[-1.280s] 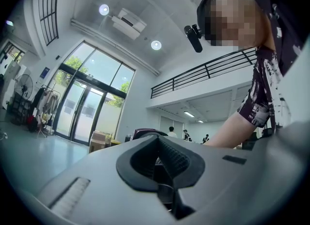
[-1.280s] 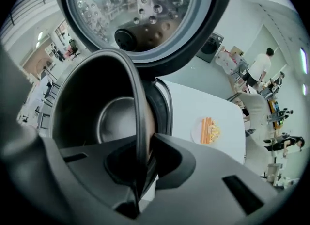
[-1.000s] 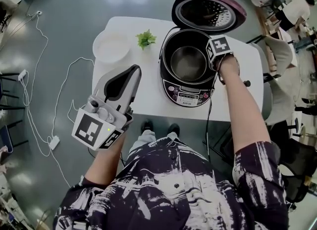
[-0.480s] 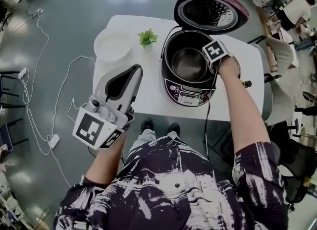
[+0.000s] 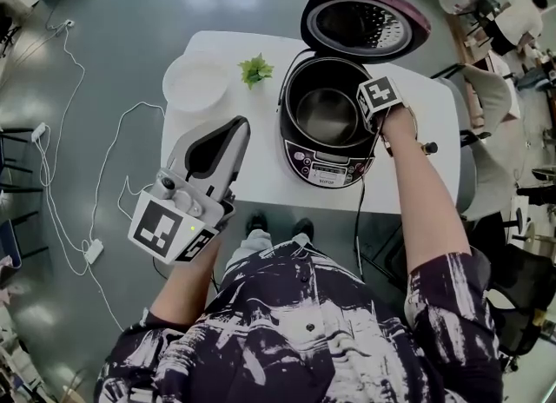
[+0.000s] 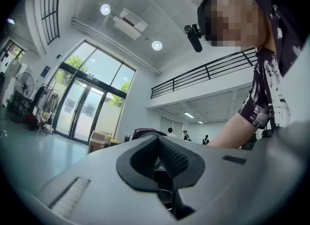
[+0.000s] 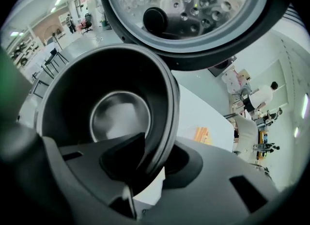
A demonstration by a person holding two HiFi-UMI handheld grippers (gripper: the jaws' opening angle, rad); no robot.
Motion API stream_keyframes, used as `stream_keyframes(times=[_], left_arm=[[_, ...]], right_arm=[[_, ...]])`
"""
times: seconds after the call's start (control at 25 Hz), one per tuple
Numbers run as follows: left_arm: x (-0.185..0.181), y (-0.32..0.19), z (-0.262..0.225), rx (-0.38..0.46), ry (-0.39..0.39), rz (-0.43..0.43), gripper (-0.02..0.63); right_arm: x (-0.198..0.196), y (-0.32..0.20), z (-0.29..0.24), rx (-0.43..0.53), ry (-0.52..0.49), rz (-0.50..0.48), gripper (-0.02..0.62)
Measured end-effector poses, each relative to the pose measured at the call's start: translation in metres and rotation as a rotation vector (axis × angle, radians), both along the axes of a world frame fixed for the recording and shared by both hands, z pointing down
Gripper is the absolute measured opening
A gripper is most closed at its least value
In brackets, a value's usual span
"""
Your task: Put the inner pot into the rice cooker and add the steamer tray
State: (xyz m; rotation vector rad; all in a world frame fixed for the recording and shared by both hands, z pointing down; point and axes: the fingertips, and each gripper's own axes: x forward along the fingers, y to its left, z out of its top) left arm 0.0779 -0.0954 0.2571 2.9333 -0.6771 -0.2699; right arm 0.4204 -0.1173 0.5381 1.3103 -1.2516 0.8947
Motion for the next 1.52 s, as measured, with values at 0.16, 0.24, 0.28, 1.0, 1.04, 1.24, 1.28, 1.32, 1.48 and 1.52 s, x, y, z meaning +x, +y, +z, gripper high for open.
stream_keyframes(times=[0.16, 0.24, 0.28, 1.0, 1.04, 1.24, 1.28, 1.32, 1.48, 1.52], left_arm=[[0.003, 0.003, -0.002, 0.003, 0.005, 0.008, 0.005], [0.005, 0.006, -0.003, 0.009, 0.009, 0.011, 0.005], [0.005, 0.006, -0.005, 0.011, 0.011, 0.013, 0.005], [0.008, 0.02, -0.018, 0.037, 0.023, 0.032, 0.005], [0.006, 0.02, -0.018, 0.039, 0.022, 0.031, 0.005], [-0.016, 0.02, -0.008, 0.032, 0.007, 0.0, 0.005], [-0.023, 0.019, -0.006, 0.028, 0.004, -0.009, 0.005], [-0.03, 0.019, -0.004, 0.023, 0.003, -0.02, 0.005], [-0.054, 0.021, 0.005, -0.001, -0.002, -0.086, 0.005], [-0.062, 0.023, 0.007, -0.008, -0.003, -0.108, 0.005]], right_arm=[[-0.002, 0.004, -0.001, -0.007, -0.001, 0.01, 0.095], [-0.003, 0.006, -0.003, -0.007, -0.015, 0.021, 0.094], [-0.003, 0.007, -0.005, -0.009, -0.021, 0.024, 0.095], [0.019, 0.014, -0.057, 0.198, -0.275, 0.206, 0.012], [0.006, 0.006, -0.067, 0.242, -0.326, 0.176, 0.012], [-0.119, -0.042, -0.155, 0.51, -0.676, -0.009, 0.011], [-0.151, -0.051, -0.173, 0.547, -0.748, -0.051, 0.011], [-0.184, -0.059, -0.187, 0.571, -0.809, -0.095, 0.011], [-0.293, -0.094, -0.2, 0.565, -0.913, -0.232, 0.056], [-0.313, -0.105, -0.192, 0.553, -0.914, -0.235, 0.082]])
